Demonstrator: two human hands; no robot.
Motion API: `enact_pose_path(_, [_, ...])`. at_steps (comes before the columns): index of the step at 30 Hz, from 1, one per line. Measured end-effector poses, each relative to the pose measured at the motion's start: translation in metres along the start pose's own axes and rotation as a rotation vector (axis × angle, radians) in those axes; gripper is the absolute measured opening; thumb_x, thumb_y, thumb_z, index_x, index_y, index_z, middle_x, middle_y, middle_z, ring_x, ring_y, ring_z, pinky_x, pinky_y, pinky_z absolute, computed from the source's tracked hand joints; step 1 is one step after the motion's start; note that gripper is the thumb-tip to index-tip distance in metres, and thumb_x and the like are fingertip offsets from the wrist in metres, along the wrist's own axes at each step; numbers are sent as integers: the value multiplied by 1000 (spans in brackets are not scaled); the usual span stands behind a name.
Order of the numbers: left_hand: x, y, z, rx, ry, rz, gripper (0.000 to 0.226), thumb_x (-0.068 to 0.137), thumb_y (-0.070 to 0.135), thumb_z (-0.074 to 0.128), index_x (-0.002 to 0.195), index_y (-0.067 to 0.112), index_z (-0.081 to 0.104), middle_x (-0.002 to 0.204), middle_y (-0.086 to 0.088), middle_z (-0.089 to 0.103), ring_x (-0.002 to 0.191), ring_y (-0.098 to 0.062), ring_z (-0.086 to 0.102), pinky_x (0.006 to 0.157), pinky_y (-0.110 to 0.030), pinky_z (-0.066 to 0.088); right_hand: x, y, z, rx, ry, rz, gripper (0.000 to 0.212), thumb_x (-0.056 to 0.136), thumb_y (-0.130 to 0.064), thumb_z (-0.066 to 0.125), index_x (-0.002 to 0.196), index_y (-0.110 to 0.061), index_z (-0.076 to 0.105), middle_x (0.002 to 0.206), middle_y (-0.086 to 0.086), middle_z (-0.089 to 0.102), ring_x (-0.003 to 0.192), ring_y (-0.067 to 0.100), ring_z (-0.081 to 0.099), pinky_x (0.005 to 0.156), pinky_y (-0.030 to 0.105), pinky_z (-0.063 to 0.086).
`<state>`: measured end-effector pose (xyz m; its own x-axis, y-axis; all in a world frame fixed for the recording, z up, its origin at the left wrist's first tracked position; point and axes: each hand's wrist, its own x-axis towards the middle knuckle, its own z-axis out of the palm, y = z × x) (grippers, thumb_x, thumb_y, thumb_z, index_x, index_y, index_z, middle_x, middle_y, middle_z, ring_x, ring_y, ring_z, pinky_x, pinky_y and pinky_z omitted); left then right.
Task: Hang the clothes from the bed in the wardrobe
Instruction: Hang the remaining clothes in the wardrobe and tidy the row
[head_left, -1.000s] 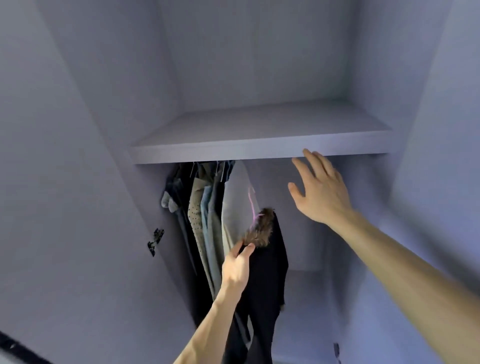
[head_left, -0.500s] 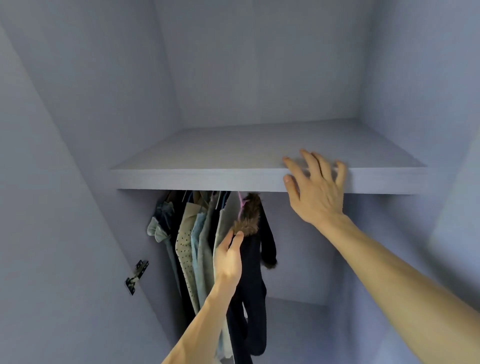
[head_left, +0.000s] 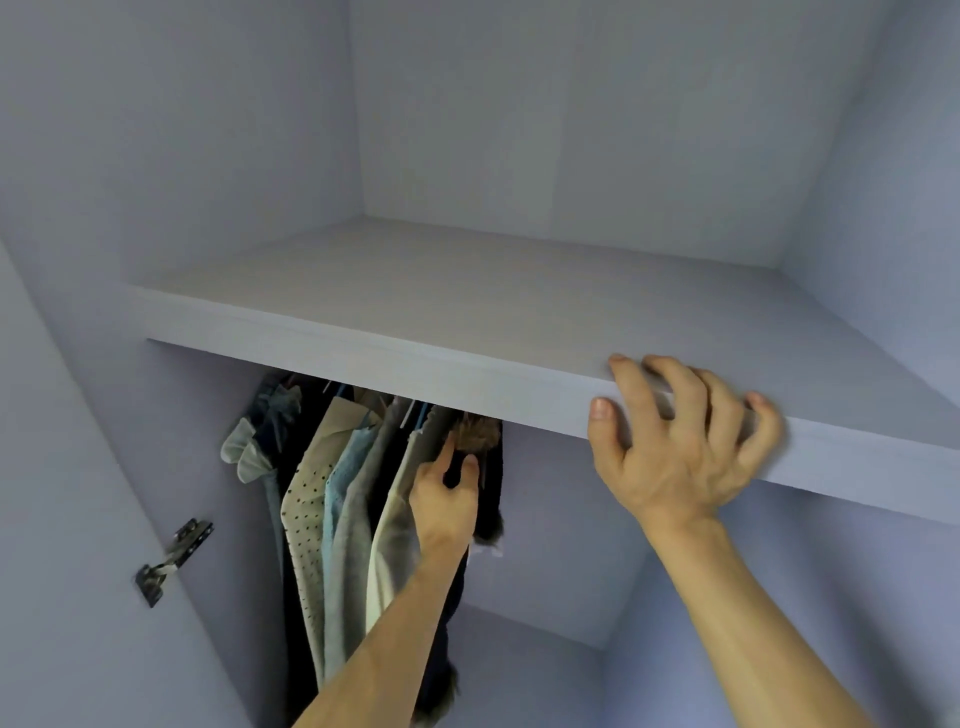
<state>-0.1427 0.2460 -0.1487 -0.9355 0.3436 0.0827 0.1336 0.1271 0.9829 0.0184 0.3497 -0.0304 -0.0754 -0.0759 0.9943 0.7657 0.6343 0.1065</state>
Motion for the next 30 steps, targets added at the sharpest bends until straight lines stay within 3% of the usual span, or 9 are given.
enact_pose_path(2, [16,-5,10,40,12,24,42,98,18,54,139,27,57,87,-12,61,80,-33,61,77,-32,49,0,0,3,0,13,-6,30,90,-45,53,113,-35,69,109,-3,70,99,23,60,98,49,37])
enact_pose_path(5, [30,-11,20,68,24,3,42,100,11,51,139,22,57,90,-17,68,60,-20,52,67,-29,47,-1,2,5,-4,27,-22,30,90,-45,53,113,-35,68,109,-3,70,99,23,60,98,49,36])
enact_pose_path(10, [37,-20,9,150,36,0,41,101,13,51,139,24,57,94,-13,69,74,-25,59,80,-34,53,-3,2,7,-23,49,-27,30,90,-45,51,112,-35,69,107,-3,70,97,23,61,98,49,37])
enact_pose_path(13, [33,-18,-1,187,16,-25,44,101,9,47,142,24,53,91,-9,67,71,-22,58,73,-27,47,-3,0,4,-17,20,-30,29,90,-45,52,112,-35,68,108,-4,69,99,22,59,100,48,37])
enact_pose_path(18, [14,-17,-30,378,-227,-166,59,93,22,44,150,36,39,135,-6,60,114,-30,61,97,-37,51,-2,2,-5,1,-92,4,28,92,-46,55,115,-35,66,113,-3,67,107,22,55,102,49,36])
enact_pose_path(21, [-19,-6,-70,476,-330,-151,59,93,28,50,151,28,39,151,-7,42,130,-28,50,106,-37,45,5,0,-16,63,-191,44,29,96,-44,53,119,-32,66,122,1,65,117,24,54,108,53,32])
enact_pose_path(23, [-39,-1,-106,562,-357,-68,51,98,27,50,148,22,43,151,-7,41,134,-27,45,109,-36,41,9,-6,-30,131,-295,126,34,98,-41,51,128,-31,63,138,2,57,133,26,46,116,55,20])
enact_pose_path(26, [-75,1,-178,694,-300,70,51,99,33,50,149,27,41,154,-1,38,141,-23,37,113,-36,36,6,-31,-65,293,-468,263,48,98,-40,48,144,-30,49,157,-1,39,151,22,23,121,52,7])
enact_pose_path(30, [-145,6,-291,883,-45,140,56,97,36,53,151,36,37,157,9,34,142,-19,36,113,-37,37,-13,-104,-133,825,-704,295,49,99,-36,45,146,-21,47,150,-4,48,147,18,31,116,45,32])
